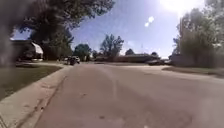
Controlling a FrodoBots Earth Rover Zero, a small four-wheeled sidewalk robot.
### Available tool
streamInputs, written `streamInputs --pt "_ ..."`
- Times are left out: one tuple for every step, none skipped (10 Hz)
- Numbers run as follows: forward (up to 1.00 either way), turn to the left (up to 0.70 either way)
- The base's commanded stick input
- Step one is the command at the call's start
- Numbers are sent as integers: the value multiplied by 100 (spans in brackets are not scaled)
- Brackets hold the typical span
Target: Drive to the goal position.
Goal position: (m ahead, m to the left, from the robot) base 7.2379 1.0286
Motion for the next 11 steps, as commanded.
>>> streamInputs --pt "100 0" --pt "100 0" --pt "100 0" --pt "100 0" --pt "100 0" --pt "100 0" --pt "100 0" --pt "100 0" --pt "100 0" --pt "100 0" --pt "100 0"
